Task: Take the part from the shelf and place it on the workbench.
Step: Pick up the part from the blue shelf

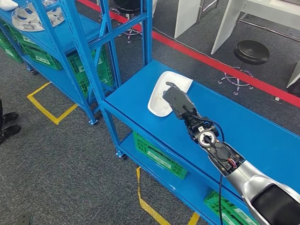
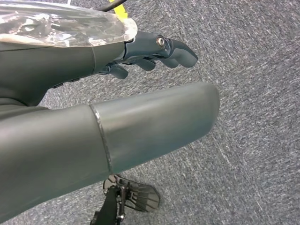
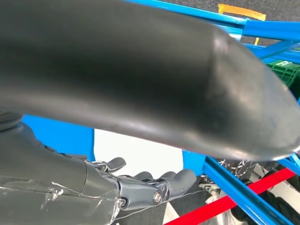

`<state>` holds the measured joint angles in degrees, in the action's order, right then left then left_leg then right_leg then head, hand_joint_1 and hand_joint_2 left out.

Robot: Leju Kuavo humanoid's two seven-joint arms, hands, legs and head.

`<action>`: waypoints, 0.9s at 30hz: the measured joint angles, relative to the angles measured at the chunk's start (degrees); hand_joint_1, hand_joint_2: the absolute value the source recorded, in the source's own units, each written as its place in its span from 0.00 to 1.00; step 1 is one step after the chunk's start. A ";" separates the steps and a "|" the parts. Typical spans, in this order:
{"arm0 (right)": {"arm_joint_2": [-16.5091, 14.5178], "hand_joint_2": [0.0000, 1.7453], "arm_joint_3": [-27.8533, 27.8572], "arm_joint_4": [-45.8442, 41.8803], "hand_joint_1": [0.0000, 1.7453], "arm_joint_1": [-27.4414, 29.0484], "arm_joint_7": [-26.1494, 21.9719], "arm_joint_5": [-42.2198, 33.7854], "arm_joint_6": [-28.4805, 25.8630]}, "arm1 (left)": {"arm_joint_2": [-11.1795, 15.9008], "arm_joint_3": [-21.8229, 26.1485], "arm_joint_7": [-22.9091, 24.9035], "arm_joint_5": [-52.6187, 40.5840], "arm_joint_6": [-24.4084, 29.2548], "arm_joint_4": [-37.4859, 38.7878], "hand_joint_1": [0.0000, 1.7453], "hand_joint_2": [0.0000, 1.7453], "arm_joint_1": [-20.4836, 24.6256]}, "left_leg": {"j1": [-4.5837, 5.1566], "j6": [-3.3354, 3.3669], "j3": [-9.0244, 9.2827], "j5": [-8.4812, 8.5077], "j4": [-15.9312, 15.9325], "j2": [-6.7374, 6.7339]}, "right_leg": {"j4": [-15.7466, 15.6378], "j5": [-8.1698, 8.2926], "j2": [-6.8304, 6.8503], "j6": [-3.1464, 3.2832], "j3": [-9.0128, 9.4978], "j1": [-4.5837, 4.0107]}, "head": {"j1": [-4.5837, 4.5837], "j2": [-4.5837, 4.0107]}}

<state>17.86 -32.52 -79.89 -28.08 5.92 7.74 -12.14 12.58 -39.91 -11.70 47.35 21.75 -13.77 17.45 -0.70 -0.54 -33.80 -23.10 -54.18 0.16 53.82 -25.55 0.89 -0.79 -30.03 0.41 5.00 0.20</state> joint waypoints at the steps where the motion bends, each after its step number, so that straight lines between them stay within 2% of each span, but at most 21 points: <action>1: 0.00 0.00 -0.01 0.00 0.00 -0.01 0.01 0.00 0.00 | -0.01 0.00 0.00 0.01 0.00 0.00 0.00 0.00 0.00 | 0.00 0.00 0.00 0.00 0.00 0.00 | 0.00 0.00 0.00 0.00 0.00 0.00 | 0.00 0.00; 6: 0.00 0.00 -0.03 0.00 0.00 -0.12 0.05 -0.30 0.06 | -0.01 0.00 0.01 0.04 0.00 0.00 0.00 0.00 0.00 | 0.00 0.00 0.00 0.00 0.00 0.00 | 0.00 0.00 0.00 0.00 0.00 0.00 | 0.01 0.00; 9: 0.00 0.00 -0.02 0.02 0.00 -0.36 -0.75 -4.66 1.29 | -0.01 0.00 0.00 0.04 0.00 0.00 0.00 0.00 0.00 | 0.00 0.00 0.00 0.00 0.00 0.00 | 0.00 0.00 0.00 0.00 0.01 0.00 | 0.00 0.00; 11: -0.01 0.00 0.10 0.07 0.00 -0.56 -2.50 -13.56 4.39 | -0.03 -0.01 -0.01 0.04 0.00 0.00 0.00 0.00 0.00 | 0.00 0.00 0.00 0.00 0.00 0.00 | 0.00 0.00 0.00 0.00 0.00 0.00 | -0.01 0.00; 14: -0.03 0.00 0.34 0.22 0.00 -0.93 -5.61 -30.98 10.89 | -0.07 -0.01 -0.02 0.04 0.00 0.00 0.00 0.00 0.00 | 0.00 0.00 -0.01 0.00 0.00 0.01 | 0.00 0.00 0.01 0.00 0.02 0.00 | 0.01 0.00; 16: -0.17 0.00 0.17 0.63 0.00 -1.86 -6.25 -36.33 13.75 | -0.12 -0.01 -0.05 0.15 0.01 0.00 0.00 0.00 0.00 | 0.01 0.00 -0.01 0.00 0.01 0.01 | 0.01 0.00 0.01 0.00 0.02 0.00 | 0.00 0.00; 19: -0.61 0.00 -0.48 1.69 0.00 -4.02 -6.38 -37.18 15.59 | -0.22 -0.01 -0.17 0.43 0.03 0.00 0.00 0.00 0.03 | 0.01 0.00 0.01 0.00 0.01 0.00 | 0.01 0.00 0.01 0.00 0.03 -0.01 | 0.00 0.00; 27: -1.19 0.00 -1.96 3.29 0.00 -6.04 -6.59 -36.36 15.14 | -0.33 0.00 -0.23 0.62 0.09 0.00 0.00 0.00 -0.04 | 0.01 0.01 0.00 0.01 0.01 0.07 | 0.01 0.00 0.08 0.00 0.05 -0.01 | 0.00 0.00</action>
<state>16.67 -34.48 -76.60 -34.12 -0.67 -28.62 3.01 12.25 -39.91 -11.93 47.97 21.84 -13.77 17.40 -0.70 -0.53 -33.80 -23.09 -54.18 0.24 53.83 -25.55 0.97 -0.79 -29.98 0.41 5.00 0.20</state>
